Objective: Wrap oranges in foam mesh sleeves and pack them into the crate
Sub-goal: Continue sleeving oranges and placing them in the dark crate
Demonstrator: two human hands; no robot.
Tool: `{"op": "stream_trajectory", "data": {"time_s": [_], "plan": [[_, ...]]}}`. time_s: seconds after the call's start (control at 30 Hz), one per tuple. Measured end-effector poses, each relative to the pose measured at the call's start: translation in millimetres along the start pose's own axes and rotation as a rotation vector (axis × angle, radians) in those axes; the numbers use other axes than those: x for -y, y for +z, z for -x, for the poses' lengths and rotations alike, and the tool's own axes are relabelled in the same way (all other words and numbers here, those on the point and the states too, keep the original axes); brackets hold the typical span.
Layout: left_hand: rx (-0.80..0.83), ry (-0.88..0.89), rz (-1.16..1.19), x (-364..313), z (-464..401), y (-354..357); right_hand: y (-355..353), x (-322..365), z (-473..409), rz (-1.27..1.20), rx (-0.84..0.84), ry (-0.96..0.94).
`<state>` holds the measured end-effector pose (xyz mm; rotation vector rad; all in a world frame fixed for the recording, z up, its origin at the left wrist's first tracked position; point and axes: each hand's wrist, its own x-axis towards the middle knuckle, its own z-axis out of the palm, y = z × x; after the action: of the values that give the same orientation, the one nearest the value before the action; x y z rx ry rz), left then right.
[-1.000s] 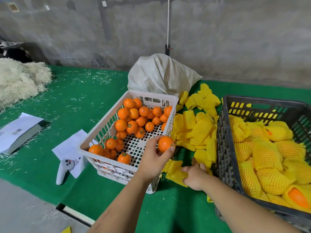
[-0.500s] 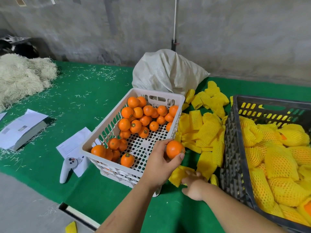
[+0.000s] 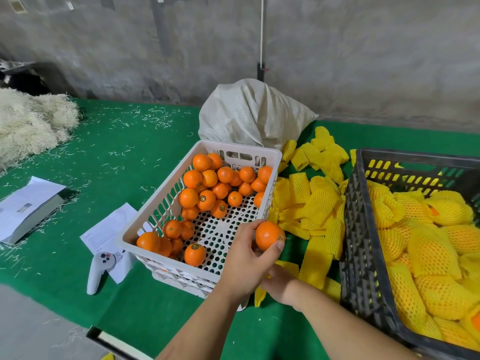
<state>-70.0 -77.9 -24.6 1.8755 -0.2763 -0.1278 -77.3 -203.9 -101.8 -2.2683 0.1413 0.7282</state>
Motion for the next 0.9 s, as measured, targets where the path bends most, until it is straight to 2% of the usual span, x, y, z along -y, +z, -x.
{"op": "stream_trajectory", "data": {"time_s": [0.07, 0.17, 0.23, 0.27, 0.3, 0.4, 0.43, 0.47, 0.5, 0.6, 0.7, 0.8, 0.87, 0.9], "plan": [[0.009, 0.01, -0.003, 1, 1, -1, 7, 1, -4, 0.219, 0.047, -0.012], [0.018, 0.027, 0.02, 2, 0, -2, 19, -4, -4, 0.341, 0.165, 0.05], [0.036, 0.032, 0.029, 4, -1, -2, 27, -8, -3, 0.363, 0.117, 0.107], [0.044, 0.027, 0.03, 5, -2, -3, 29, -9, -3, 0.304, 0.025, 0.101], [0.045, 0.02, 0.035, 6, -4, -3, 30, -7, -3, 0.123, -0.094, 0.089], [0.046, -0.002, 0.096, 8, -6, -5, 15, 10, 7, -0.851, -0.456, 0.037], [0.054, -0.009, 0.121, 8, -6, -6, 8, 15, 11, -1.102, -0.532, 0.018], [0.066, -0.014, 0.142, 8, -7, -6, 2, 21, 17, -1.254, -0.6, -0.007], [0.081, -0.017, 0.159, 8, -6, -6, -3, 26, 22, -1.3, -0.666, -0.009], [0.116, -0.033, 0.232, 8, -6, -5, -13, 34, 35, -1.193, -0.835, 0.007], [0.154, -0.083, 0.34, 9, -5, -9, -24, 45, 54, -1.346, -0.801, -0.084], [0.195, -0.095, 0.412, 8, -4, -15, -28, 48, 70, -1.518, -0.604, -0.199], [0.186, -0.096, 0.466, 6, -4, -19, -26, 49, 80, -1.503, -0.482, -0.293], [0.18, -0.099, 0.485, 5, -4, -21, -25, 50, 83, -1.428, -0.479, -0.307]]}}
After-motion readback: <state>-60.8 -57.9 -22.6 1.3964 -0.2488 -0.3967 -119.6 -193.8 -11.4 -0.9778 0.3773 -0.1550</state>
